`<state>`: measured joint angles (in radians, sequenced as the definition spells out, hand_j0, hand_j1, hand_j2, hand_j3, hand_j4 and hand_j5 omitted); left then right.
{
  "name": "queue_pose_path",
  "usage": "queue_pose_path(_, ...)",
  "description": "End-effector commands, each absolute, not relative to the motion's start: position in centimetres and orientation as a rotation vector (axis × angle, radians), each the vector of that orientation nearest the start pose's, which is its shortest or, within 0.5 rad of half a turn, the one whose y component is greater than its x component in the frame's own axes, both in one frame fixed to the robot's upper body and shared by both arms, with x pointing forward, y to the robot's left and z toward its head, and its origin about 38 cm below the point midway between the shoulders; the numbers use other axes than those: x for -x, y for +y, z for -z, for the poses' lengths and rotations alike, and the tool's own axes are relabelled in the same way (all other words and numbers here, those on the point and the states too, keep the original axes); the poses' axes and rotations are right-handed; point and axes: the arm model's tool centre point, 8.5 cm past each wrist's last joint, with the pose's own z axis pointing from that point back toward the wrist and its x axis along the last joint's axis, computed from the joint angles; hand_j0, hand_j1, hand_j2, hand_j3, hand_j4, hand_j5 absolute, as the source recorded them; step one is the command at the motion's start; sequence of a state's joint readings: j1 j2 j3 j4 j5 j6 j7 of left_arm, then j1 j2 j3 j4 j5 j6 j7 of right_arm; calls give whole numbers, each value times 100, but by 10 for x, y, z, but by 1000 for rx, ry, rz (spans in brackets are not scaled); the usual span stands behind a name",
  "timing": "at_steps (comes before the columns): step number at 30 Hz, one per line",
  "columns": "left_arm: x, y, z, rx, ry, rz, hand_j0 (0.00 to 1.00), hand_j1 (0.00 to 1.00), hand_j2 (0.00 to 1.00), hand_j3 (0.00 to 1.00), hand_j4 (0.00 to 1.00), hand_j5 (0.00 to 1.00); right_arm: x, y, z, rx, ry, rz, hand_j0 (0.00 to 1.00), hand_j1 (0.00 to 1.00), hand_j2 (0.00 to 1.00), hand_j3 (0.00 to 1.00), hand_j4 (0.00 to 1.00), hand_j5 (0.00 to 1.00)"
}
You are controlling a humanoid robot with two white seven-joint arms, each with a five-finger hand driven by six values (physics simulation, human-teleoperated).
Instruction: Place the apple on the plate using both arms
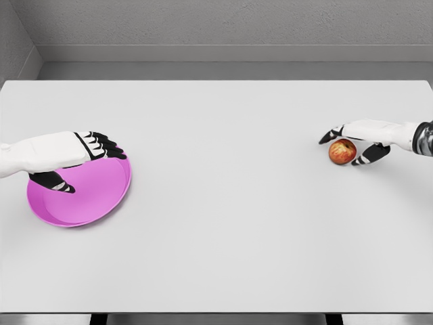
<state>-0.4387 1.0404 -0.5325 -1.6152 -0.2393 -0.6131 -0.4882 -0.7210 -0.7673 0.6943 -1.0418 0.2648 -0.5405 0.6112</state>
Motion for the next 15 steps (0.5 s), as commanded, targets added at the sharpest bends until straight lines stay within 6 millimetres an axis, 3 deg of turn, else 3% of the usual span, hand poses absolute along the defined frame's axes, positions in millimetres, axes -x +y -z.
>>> queue_pose_path(1,-377,345,-220,-305,-1404,2058,100,100,100,100,100,100,-470,-377,-157,286,-1134,-1791,69,69,69,69,69,69)
queue_pose_path(6,-377,345,-220,-305,-1404,2058,100,100,100,100,100,100,-471,-367,-154,264,-1157,-1799,47,47,47,47,47,47)
queue_pose_path(10,-377,345,-220,-305,-1404,2058,100,100,100,100,100,100,-473,-361,-152,251,-1173,-1803,44,44,44,44,44,44)
queue_pose_path(15,-376,345,-218,-297,-1398,2061,100,100,100,100,100,100,-475,-360,-173,185,-1322,-1721,41,41,41,41,41,41)
